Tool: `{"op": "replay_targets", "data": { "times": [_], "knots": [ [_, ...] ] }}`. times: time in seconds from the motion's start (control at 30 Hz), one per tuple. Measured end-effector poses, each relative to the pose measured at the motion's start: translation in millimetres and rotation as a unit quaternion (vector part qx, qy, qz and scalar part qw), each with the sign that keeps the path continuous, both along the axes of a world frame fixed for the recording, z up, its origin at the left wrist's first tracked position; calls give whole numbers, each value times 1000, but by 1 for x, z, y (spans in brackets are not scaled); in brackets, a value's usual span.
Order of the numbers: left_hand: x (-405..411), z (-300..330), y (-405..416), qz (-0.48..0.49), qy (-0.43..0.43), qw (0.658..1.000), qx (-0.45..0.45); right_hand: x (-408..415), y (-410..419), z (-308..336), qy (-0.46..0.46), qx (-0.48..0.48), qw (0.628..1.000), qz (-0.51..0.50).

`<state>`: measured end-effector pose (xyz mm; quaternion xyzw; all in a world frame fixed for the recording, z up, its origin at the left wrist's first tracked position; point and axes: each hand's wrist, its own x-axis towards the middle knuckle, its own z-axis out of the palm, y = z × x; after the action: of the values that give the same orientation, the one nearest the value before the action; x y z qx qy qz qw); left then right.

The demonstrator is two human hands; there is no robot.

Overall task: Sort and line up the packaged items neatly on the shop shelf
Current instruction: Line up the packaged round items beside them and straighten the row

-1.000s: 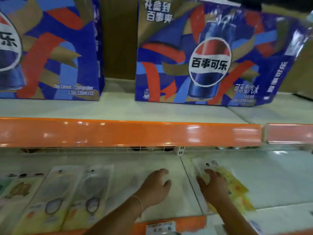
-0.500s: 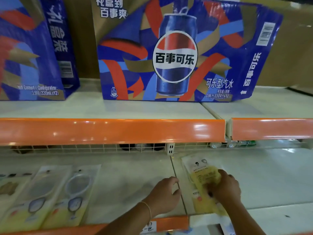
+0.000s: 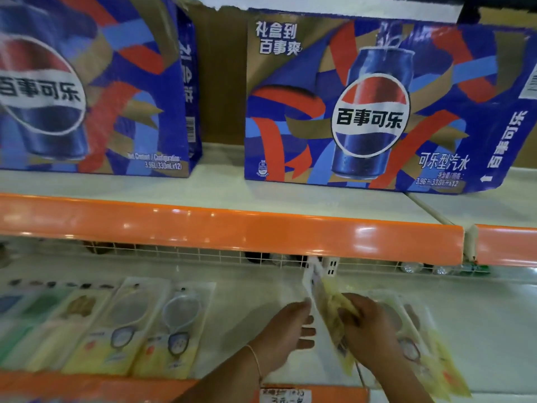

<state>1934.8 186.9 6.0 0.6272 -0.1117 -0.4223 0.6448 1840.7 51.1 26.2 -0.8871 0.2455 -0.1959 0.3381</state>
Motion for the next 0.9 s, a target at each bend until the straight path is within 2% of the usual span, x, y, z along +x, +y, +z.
{"op": "replay_targets", "data": {
  "times": [0.07,0.13,0.23,0.3,0.37,0.43,0.57,0.63,0.7,0.77,0.9],
  "knots": [
    [16,0,19,33,109,991,-68,11,31,-4,-6,-102,993,58],
    [31,-7,42,60,153,980,-115,18,69,-8,-24,-168,981,97],
    [47,-9,80,110,149,975,-124,28,122,-13,-78,-168,972,146],
    [59,-13,106,142,152,970,-128,35,149,-13,-74,-154,967,188],
    [69,-11,131,151,136,972,-121,37,172,-6,-20,-102,973,204],
    [77,-10,155,151,118,975,-115,38,190,-3,-16,-18,980,197],
    [88,-7,200,190,79,973,-105,49,208,-4,-76,52,995,49],
    [89,-4,215,192,32,980,-39,59,214,-5,-10,141,990,-12],
    [89,-4,229,170,-11,984,50,66,218,-7,68,249,966,16],
    [88,-9,241,141,-31,985,99,67,234,2,96,339,933,66],
    [85,-30,258,132,-9,985,112,63,257,-17,54,339,936,70]
  ]
}}
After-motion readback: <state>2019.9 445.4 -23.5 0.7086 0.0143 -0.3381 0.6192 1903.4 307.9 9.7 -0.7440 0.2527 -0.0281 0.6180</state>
